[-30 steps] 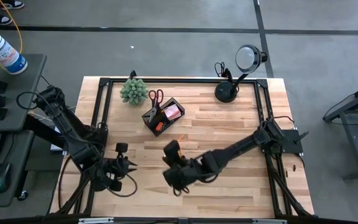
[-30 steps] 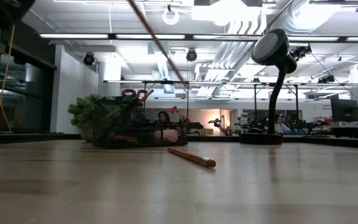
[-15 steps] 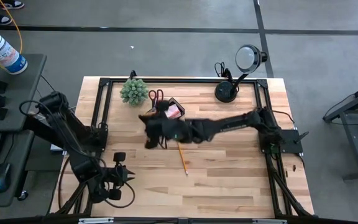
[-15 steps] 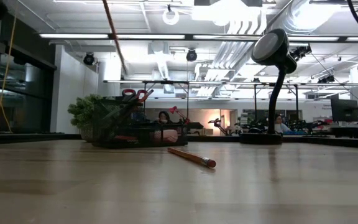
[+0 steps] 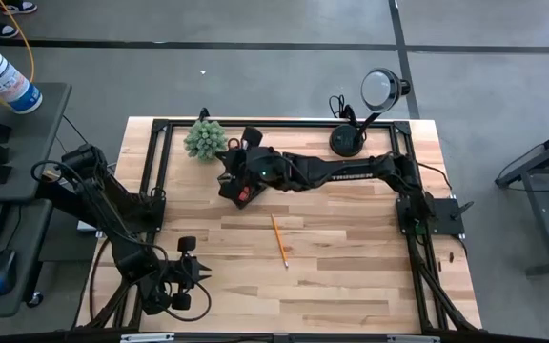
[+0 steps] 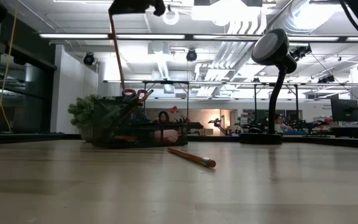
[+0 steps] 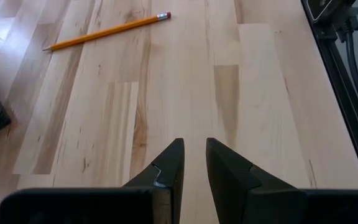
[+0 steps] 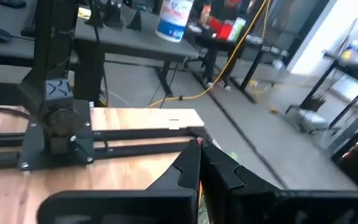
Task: Pick and place office supplies into organizer
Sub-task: Put the right orange pencil into the black desk organizer, then put the orange pencil into the black desk organizer
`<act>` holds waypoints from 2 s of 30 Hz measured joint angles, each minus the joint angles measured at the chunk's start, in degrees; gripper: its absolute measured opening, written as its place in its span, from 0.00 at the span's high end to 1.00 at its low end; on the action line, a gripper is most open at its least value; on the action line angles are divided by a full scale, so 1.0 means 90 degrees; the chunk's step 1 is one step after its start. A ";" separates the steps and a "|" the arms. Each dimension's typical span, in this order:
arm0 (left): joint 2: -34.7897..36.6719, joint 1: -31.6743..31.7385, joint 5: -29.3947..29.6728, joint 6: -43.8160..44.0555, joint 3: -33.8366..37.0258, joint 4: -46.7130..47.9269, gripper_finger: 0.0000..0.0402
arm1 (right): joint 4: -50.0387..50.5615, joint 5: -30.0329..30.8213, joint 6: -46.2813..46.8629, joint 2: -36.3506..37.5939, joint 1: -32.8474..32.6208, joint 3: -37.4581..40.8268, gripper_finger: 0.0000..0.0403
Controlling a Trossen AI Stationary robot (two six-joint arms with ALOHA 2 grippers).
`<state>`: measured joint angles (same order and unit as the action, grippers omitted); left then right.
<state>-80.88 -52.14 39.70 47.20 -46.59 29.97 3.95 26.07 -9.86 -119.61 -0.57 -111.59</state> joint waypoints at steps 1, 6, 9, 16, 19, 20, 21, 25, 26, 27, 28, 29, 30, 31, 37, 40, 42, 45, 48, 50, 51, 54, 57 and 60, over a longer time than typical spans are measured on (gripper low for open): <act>0.0000 0.0000 0.0000 0.0001 0.0000 0.0003 0.86 | 0.0047 -0.0067 0.0108 -0.0019 0.0026 0.0000 1.00; 0.0000 0.0000 0.0002 0.0002 0.0000 0.0008 0.86 | 0.0045 -0.0279 0.0355 -0.0236 0.0062 0.0000 1.00; 0.0000 0.0000 0.0002 0.0003 0.0000 0.0015 0.86 | 0.0021 -0.0316 0.0576 -0.0421 0.0047 0.0000 1.00; 0.0000 0.0000 0.0002 0.0005 0.0000 0.0021 0.86 | -0.0036 -0.0558 0.1031 -0.0899 0.0073 0.0000 1.00; 0.0000 0.0000 0.0002 0.0005 0.0000 0.0022 0.86 | -0.0019 -0.0596 0.1204 -0.1045 0.0119 0.0000 1.00; 0.0000 0.0000 0.0000 0.0005 0.0000 0.0022 0.86 | -0.0060 -0.0609 0.1253 -0.1092 0.0139 0.0000 1.00; 0.0000 0.0000 0.0001 0.0005 0.0000 0.0023 0.86 | -0.0025 -0.0640 0.1285 -0.1118 0.0156 0.0000 1.00; 0.0000 0.0000 0.0000 0.0007 0.0000 0.0036 0.86 | 0.0102 -0.0817 0.1547 -0.1222 0.0244 0.0000 1.00; 0.0000 0.0000 0.0000 0.0006 0.0000 0.0037 0.86 | 0.0153 -0.0820 0.1599 -0.1222 0.0265 0.0000 1.00; 0.0000 0.0000 0.0000 0.0006 0.0000 0.0046 0.86 | 0.0195 -0.0818 0.1649 -0.1222 0.0284 -0.0004 1.00; 0.0000 0.0000 0.0000 0.0007 0.0000 0.0051 0.86 | 0.0236 -0.0826 0.1688 -0.1222 0.0310 -0.0011 1.00; 0.0000 0.0000 0.0000 0.0005 0.0000 0.0051 0.86 | 0.0268 -0.0844 0.1724 -0.1222 0.0333 -0.0012 1.00; 0.0000 0.0000 0.0000 0.0007 0.0000 0.0053 0.86 | 0.0334 -0.0862 0.1754 -0.1219 0.0360 -0.0012 1.00; 0.0000 0.0000 0.0000 0.0007 0.0000 0.0058 0.86 | 0.0401 -0.0914 0.1780 -0.1219 0.0391 -0.0012 1.00; 0.0000 0.0000 0.0000 0.0007 0.0000 0.0068 0.86 | 0.0516 -0.1417 0.2062 -0.1219 0.0464 -0.0010 1.00; 0.0000 0.0000 0.0002 0.0007 0.0000 0.0068 0.86 | 0.0558 -0.1468 0.2061 -0.1219 0.0458 -0.0010 0.99; 0.0000 0.0000 0.0000 0.0007 0.0000 0.0071 0.86 | 0.0581 -0.1604 0.2074 -0.1219 0.0465 -0.0010 0.96; 0.0000 0.0000 0.0000 0.0007 0.0000 0.0077 0.86 | 0.0591 -0.1724 0.2128 -0.1219 0.0468 -0.0010 0.89; 0.0000 0.0000 0.0000 0.0007 0.0000 0.0113 0.86 | 0.0651 -0.1730 0.2255 -0.1219 0.0472 -0.0010 0.80; 0.0000 0.0000 0.0000 0.0007 0.0000 0.0122 0.86 | 0.0648 -0.1729 0.2262 -0.1219 0.0472 -0.0010 0.75; 0.0000 0.0000 0.0000 0.0009 0.0000 0.0119 0.86 | 0.0650 -0.1729 0.2262 -0.1211 0.0472 -0.0010 0.72; 0.0000 0.0000 0.0001 0.0010 0.0000 0.0119 0.86 | 0.0718 -0.1727 0.2301 -0.1209 0.0472 -0.0063 0.67; 0.0000 0.0000 0.0002 0.0010 0.0000 0.0119 0.86 | 0.0936 -0.1730 0.2329 -0.1207 0.0472 -0.0326 0.65; 0.0000 0.0000 0.0001 0.0010 0.0000 0.0127 0.86 | 0.1250 -0.1732 0.2226 -0.1185 0.0484 -0.0645 0.65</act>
<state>-80.88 -52.14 39.71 47.29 -46.59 31.11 15.20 10.49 10.18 -130.28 3.79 -117.39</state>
